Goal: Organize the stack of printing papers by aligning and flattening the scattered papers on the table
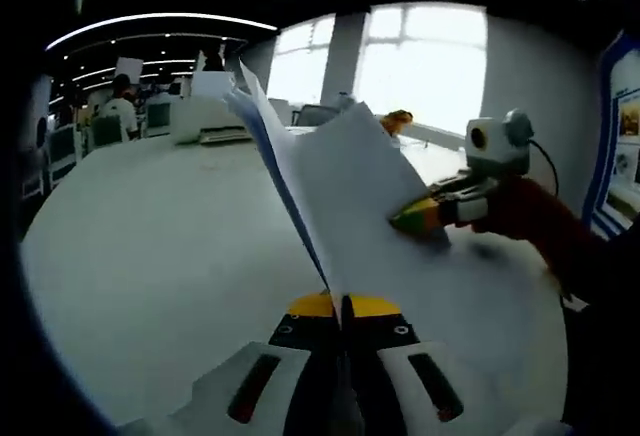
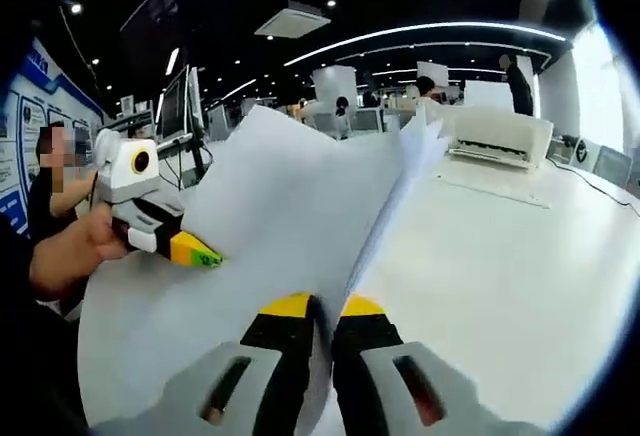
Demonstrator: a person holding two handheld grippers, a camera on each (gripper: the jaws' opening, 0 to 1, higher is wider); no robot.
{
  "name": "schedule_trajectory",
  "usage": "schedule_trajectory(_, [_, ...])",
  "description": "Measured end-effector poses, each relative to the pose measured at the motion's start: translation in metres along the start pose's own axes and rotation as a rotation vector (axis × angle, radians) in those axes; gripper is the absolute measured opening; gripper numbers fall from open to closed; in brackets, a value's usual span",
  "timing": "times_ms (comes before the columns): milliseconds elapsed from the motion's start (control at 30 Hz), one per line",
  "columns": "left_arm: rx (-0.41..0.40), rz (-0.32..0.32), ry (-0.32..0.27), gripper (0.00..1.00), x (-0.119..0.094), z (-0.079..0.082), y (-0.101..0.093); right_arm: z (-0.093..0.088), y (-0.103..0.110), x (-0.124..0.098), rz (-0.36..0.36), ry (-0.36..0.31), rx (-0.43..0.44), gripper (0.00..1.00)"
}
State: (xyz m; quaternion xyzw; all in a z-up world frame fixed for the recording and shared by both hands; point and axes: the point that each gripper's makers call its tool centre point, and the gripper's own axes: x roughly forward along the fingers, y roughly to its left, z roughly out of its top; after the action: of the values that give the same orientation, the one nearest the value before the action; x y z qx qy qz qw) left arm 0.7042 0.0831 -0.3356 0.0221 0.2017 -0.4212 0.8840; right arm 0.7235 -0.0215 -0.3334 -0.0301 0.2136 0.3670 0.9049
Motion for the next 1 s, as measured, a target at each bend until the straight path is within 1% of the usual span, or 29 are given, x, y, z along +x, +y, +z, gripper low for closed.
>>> schedule_trajectory(67, [0.068,0.002,-0.011,0.06,0.000,0.001,-0.001,-0.004,-0.001,0.001,-0.015,0.012,-0.001,0.05])
schedule_trajectory(167, [0.091,0.008,-0.013,0.06,0.001,-0.001,-0.003,-0.008,-0.002,0.002,-0.039,0.024,-0.012,0.07])
schedule_trajectory(267, [0.122,0.016,-0.029,0.06,0.002,-0.002,-0.002,-0.011,-0.006,0.002,-0.081,0.032,-0.038,0.13])
schedule_trajectory(333, [0.151,0.018,-0.033,0.06,0.003,-0.002,-0.004,-0.011,-0.007,0.000,-0.094,0.022,-0.057,0.16])
schedule_trajectory(400, [0.160,0.017,-0.035,0.06,0.003,-0.002,-0.004,-0.009,-0.009,-0.003,-0.108,-0.002,-0.076,0.19])
schedule_trajectory(433, [0.164,0.014,-0.036,0.06,0.003,-0.002,-0.005,-0.008,-0.011,-0.005,-0.120,-0.014,-0.078,0.22])
schedule_trajectory(500, [0.169,0.010,-0.038,0.06,0.003,-0.002,-0.005,-0.009,-0.016,-0.010,-0.135,-0.032,-0.083,0.24])
schedule_trajectory(533, [0.169,0.007,-0.039,0.06,0.002,-0.002,-0.005,-0.007,-0.018,-0.013,-0.144,-0.054,-0.091,0.24])
schedule_trajectory(600, [0.169,0.002,-0.042,0.06,0.002,-0.002,-0.005,-0.005,-0.027,-0.021,-0.203,-0.078,-0.134,0.23])
schedule_trajectory(633, [0.170,0.001,-0.043,0.06,0.002,-0.002,-0.005,-0.001,-0.031,-0.025,-0.231,-0.104,-0.154,0.23])
schedule_trajectory(700, [0.172,-0.003,-0.044,0.06,0.002,-0.002,-0.006,0.007,-0.042,-0.033,-0.295,-0.167,-0.154,0.23])
schedule_trajectory(767, [0.173,-0.007,-0.047,0.06,0.002,-0.002,-0.007,0.021,-0.043,-0.039,-0.305,-0.228,-0.177,0.23])
schedule_trajectory(800, [0.174,-0.006,-0.047,0.06,0.002,-0.002,-0.006,0.031,-0.042,-0.043,-0.319,-0.275,-0.216,0.23])
schedule_trajectory(833, [0.175,-0.005,-0.047,0.06,0.002,-0.003,-0.006,0.035,-0.038,-0.043,-0.305,-0.295,-0.249,0.22])
schedule_trajectory(867, [0.173,-0.006,-0.047,0.06,0.003,-0.003,-0.006,0.036,-0.029,-0.039,-0.257,-0.300,-0.260,0.21])
schedule_trajectory(900, [0.174,-0.006,-0.048,0.06,0.003,-0.003,-0.006,0.035,-0.021,-0.034,-0.211,-0.298,-0.252,0.21])
schedule_trajectory(933, [0.175,-0.005,-0.048,0.06,0.003,-0.003,-0.006,0.030,-0.016,-0.029,-0.179,-0.274,-0.243,0.21])
schedule_trajectory(1000, [0.177,0.000,-0.048,0.06,0.003,-0.003,-0.006,0.028,-0.007,-0.022,-0.143,-0.252,-0.278,0.19])
